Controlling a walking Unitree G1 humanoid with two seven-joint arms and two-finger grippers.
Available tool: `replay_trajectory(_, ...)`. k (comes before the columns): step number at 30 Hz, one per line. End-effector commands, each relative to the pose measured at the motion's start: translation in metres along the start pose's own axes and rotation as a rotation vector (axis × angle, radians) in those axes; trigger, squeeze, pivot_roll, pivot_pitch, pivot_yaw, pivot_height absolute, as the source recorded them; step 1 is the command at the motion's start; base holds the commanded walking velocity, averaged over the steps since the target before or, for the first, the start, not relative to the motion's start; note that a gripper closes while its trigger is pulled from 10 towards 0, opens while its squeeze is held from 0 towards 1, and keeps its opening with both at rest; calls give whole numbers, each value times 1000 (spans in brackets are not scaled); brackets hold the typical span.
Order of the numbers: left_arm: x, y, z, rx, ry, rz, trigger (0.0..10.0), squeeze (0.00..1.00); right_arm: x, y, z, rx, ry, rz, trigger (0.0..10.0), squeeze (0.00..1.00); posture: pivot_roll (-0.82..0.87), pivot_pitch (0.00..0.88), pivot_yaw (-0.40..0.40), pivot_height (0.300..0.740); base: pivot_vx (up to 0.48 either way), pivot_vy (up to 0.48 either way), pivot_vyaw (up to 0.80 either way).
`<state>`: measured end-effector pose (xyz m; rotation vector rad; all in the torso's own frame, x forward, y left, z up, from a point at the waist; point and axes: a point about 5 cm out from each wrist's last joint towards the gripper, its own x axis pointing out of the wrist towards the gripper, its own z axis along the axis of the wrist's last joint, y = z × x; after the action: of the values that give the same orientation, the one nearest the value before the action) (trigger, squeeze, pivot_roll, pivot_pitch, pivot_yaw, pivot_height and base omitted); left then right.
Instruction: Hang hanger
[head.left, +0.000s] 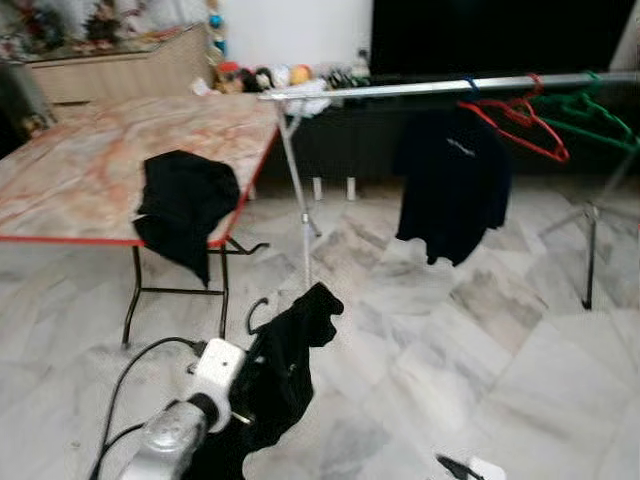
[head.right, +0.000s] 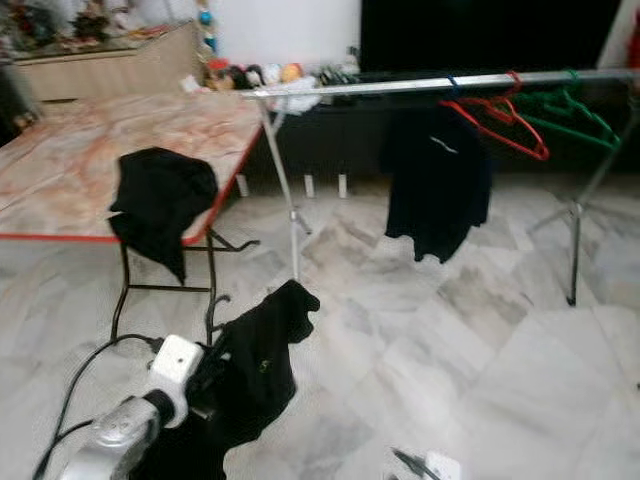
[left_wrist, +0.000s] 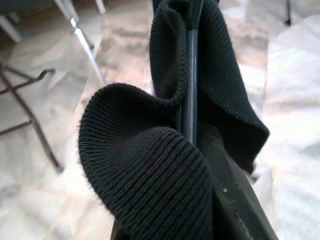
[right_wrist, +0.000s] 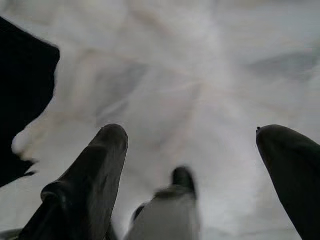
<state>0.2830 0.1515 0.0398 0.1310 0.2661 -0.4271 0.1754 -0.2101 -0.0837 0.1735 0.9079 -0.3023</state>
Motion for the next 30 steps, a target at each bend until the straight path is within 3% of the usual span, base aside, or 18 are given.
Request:
replay_trajectory(1,-5,13,3,27,-3,33,10000,0,1,17,4,3,-10,40,10000,0,-10,80,78,740,285,0,0)
replay_trajectory(7,-6,14,0,23,8,40,10000,0,1,18,5,2,-11,46,10000,0,-11,81,81,740,285,0,0)
replay_trajectory(14,-17,30,-13,-107,29,173,10000,0,1,18,5,3,-14,45,10000,0,-10,80,82,740,287,0,0)
replay_trajectory(30,-14,31,-12,-109,24,200,10000,0,1,17,5,-16,-8,58,10000,0,-14,73,81,740,301,0,0)
